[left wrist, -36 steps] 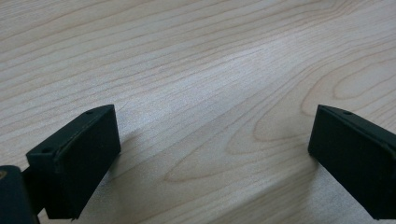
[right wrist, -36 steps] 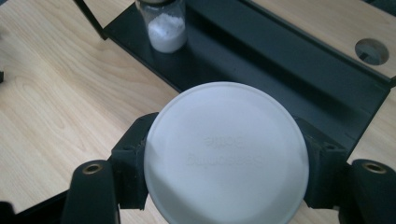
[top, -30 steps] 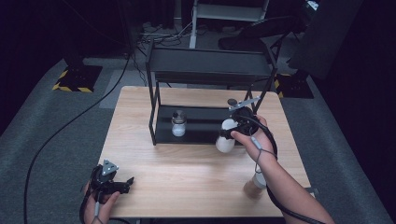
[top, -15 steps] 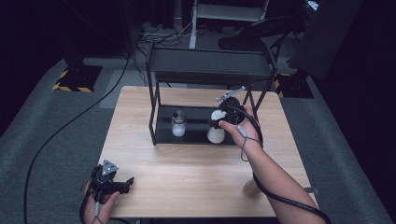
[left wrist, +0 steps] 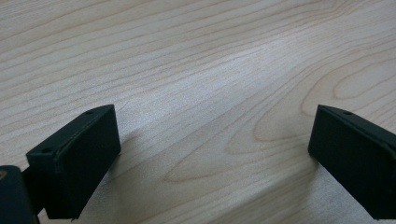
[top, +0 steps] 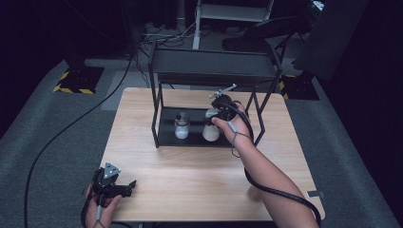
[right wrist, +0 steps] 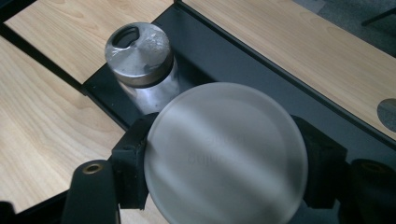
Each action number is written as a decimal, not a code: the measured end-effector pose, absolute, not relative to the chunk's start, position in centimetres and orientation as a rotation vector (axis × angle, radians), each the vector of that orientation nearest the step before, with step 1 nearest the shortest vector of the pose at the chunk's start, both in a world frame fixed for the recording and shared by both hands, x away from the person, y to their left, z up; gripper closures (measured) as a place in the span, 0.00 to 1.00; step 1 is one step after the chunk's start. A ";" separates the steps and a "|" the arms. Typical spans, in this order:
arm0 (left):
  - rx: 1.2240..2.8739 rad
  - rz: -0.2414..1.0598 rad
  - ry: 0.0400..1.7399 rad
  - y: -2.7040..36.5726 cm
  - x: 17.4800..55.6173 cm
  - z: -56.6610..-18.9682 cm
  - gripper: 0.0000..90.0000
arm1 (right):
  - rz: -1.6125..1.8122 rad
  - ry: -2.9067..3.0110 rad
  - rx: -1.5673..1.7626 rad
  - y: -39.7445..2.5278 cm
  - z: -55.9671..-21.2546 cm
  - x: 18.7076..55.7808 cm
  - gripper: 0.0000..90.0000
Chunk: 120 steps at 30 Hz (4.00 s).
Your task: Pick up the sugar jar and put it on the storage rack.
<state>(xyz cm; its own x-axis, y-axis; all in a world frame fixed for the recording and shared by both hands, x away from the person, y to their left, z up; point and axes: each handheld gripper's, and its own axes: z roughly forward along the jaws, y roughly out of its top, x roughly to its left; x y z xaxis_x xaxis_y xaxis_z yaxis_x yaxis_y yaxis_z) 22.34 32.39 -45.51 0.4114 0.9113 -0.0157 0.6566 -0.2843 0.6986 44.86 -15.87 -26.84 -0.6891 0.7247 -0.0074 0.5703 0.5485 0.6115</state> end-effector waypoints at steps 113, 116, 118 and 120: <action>2.040 0.521 1.331 32.3 22.4 -45.5 0.01 | 1.052 2.314 1.096 -31.0 -26.7 26.1 0.06; 2.040 0.521 1.331 32.3 22.4 -45.5 0.01 | 1.045 2.307 1.092 -31.3 -27.1 25.5 0.06; 2.040 0.522 1.331 32.3 22.4 -45.5 0.01 | 1.043 2.308 1.094 -31.4 -27.4 25.1 0.06; 2.040 0.522 1.331 32.3 22.4 -45.5 0.01 | 1.043 2.309 1.096 -31.7 -27.6 24.7 0.06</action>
